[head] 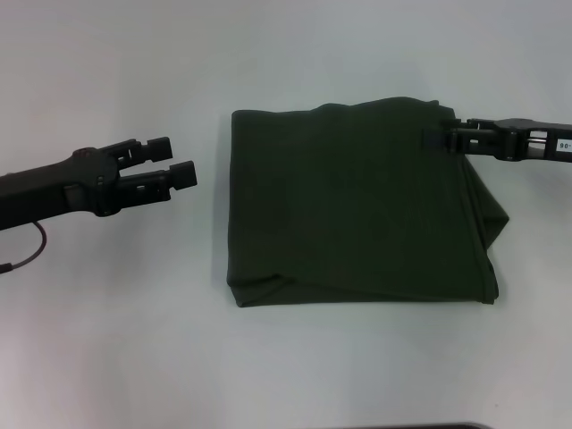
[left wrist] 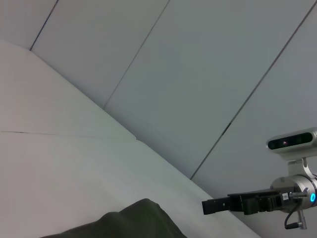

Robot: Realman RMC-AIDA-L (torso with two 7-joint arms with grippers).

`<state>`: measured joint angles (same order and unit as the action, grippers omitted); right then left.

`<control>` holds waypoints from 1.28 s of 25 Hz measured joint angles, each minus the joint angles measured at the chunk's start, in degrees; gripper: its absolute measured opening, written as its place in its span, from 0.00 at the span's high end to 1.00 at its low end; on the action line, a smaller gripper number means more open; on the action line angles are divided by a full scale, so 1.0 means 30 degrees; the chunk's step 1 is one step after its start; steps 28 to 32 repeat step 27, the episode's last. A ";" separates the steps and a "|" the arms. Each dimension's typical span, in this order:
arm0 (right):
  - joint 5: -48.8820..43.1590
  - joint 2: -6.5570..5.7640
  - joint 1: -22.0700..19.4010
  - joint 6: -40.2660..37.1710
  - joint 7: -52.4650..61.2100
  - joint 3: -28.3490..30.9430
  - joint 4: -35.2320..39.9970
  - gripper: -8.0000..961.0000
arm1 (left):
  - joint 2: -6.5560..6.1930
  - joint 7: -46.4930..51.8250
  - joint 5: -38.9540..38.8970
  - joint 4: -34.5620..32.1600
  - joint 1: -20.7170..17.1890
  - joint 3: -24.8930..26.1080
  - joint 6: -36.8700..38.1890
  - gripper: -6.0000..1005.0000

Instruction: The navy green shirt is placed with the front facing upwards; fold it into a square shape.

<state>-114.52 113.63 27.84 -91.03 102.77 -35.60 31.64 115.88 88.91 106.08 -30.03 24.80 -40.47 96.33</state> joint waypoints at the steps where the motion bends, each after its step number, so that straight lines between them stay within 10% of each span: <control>1: 0.0000 0.0001 0.0004 0.0026 -0.0002 0.0000 -0.0001 0.05 | 0.0016 0.0023 0.0001 0.0002 -0.0002 -0.0008 0.0001 0.12; 32: -0.0001 -0.0001 0.0029 0.0236 0.0222 0.0121 0.0091 0.05 | 0.0012 0.0439 0.0087 -0.0011 0.0201 0.0041 -0.0019 0.12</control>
